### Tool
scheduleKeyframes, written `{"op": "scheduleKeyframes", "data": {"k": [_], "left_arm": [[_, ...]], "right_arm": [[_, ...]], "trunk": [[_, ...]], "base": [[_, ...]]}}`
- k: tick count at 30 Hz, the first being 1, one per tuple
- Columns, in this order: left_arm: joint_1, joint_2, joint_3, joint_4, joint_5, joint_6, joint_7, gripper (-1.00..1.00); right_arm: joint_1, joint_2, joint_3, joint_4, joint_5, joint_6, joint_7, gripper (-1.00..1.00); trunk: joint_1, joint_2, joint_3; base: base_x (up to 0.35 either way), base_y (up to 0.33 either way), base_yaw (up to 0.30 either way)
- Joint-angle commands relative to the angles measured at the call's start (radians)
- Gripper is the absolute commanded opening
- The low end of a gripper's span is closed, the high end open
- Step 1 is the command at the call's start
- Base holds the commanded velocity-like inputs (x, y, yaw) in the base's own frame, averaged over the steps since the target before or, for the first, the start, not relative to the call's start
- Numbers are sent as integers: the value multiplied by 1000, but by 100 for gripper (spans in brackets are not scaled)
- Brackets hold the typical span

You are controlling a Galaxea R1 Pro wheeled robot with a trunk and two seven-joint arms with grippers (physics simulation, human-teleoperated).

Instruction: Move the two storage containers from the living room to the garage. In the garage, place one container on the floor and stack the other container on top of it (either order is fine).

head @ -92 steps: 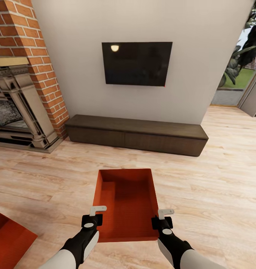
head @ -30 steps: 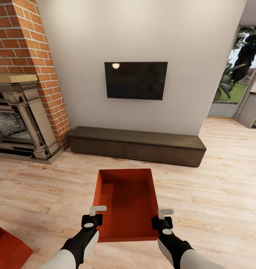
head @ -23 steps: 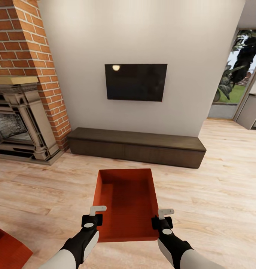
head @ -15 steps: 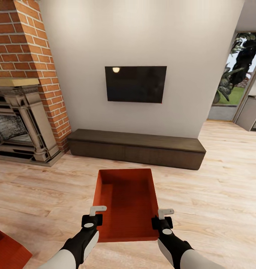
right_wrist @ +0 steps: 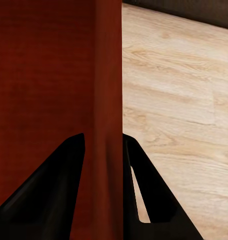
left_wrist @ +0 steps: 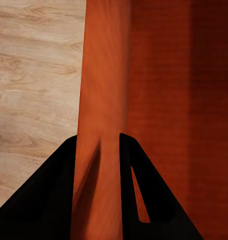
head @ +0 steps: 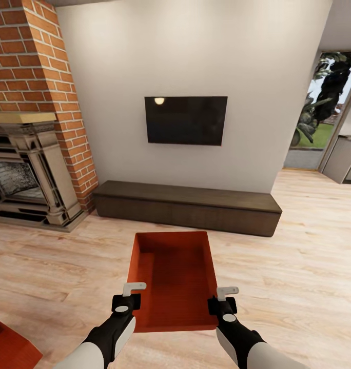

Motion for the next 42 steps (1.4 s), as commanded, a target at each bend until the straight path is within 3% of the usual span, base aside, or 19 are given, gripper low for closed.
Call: {"op": "scheduleKeyframes", "data": {"k": [1, 42], "left_arm": [[0, 0, 1, -1, 9, 4, 7, -100], [0, 0, 1, -1, 9, 4, 7, -100]], "right_arm": [[-1, 7, -12, -1, -3, -3, -2, -100], [-1, 7, -12, -1, -3, -3, -2, -100]], "trunk": [[0, -1, 1], [0, -1, 68]], "base": [[0, 0, 0], [0, 0, 0]]}}
